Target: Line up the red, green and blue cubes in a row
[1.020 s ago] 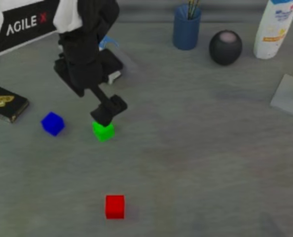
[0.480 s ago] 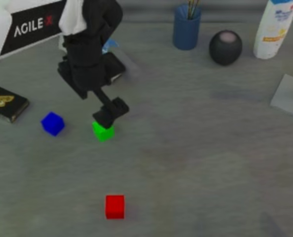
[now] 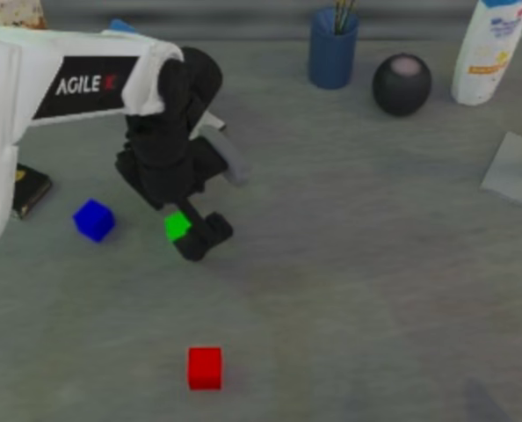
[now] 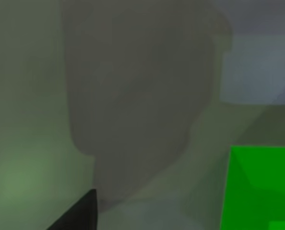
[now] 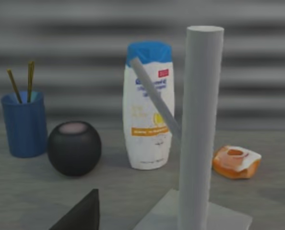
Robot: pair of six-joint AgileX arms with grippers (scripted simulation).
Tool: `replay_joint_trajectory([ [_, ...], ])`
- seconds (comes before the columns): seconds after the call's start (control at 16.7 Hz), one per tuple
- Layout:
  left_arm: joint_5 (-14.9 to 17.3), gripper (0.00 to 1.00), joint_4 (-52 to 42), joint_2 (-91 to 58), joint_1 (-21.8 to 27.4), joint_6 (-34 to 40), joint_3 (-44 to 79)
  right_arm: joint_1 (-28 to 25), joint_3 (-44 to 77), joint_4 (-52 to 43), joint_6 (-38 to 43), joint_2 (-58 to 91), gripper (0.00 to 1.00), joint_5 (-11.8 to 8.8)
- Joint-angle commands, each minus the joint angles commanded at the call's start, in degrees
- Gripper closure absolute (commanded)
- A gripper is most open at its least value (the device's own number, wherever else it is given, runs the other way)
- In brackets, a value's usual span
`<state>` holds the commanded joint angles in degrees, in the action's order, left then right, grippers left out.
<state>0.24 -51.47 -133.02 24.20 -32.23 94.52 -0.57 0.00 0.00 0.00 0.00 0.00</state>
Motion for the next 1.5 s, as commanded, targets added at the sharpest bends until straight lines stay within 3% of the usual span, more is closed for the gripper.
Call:
replay_joint_trajectory([
  [0.18, 0.0, 0.0, 0.06, -0.04, 0.0, 0.0, -0.04, 0.0, 0.0, 0.0, 0.0, 0.0, 0.0, 0.0],
  [0.96, 0.0, 0.98, 0.06, -0.04, 0.0, 0.0, -0.04, 0.0, 0.0, 0.0, 0.0, 0.0, 0.0, 0.0],
  [1.5, 0.51, 1.0, -0.53, 1.2, -0.02, 0.35, 0.14, 0.0, 0.0, 0.0, 0.0, 0.0, 0.0, 0.0],
])
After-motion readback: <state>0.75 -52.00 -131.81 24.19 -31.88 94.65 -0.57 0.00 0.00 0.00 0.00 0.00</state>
